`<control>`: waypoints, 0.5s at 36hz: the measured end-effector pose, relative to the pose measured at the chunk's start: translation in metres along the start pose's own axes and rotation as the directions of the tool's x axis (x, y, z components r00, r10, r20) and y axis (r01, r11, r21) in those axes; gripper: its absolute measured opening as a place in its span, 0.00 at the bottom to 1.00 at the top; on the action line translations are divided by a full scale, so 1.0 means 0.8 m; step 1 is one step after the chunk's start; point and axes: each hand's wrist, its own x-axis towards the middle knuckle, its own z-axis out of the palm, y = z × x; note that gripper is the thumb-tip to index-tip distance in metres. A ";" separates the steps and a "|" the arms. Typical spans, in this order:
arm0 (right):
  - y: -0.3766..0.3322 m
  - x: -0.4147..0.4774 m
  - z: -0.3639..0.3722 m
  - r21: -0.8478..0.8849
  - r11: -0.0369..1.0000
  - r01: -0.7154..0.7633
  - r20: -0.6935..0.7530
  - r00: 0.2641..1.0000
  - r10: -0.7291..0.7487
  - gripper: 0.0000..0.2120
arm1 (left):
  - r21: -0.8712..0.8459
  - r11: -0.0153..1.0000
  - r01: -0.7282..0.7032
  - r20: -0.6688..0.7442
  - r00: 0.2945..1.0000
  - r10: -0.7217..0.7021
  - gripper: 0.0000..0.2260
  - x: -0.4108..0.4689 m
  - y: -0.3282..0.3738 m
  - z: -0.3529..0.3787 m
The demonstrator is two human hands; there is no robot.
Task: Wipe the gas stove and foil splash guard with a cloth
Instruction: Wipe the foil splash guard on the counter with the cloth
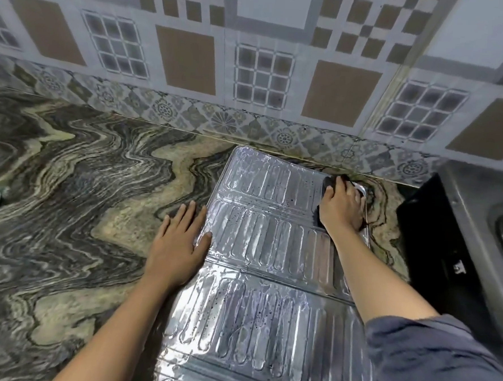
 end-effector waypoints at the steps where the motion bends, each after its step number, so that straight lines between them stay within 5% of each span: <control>1: -0.002 0.002 0.002 0.000 1.000 -0.001 0.003 1.000 0.001 0.22 | 0.000 1.000 0.000 -0.002 1.000 0.000 0.34 0.000 0.000 0.000; 18: -0.064 -0.002 0.036 -0.016 0.998 0.058 0.047 0.997 -0.058 0.23 | 0.003 1.000 -0.002 -0.012 1.000 0.002 0.30 -0.001 0.001 0.002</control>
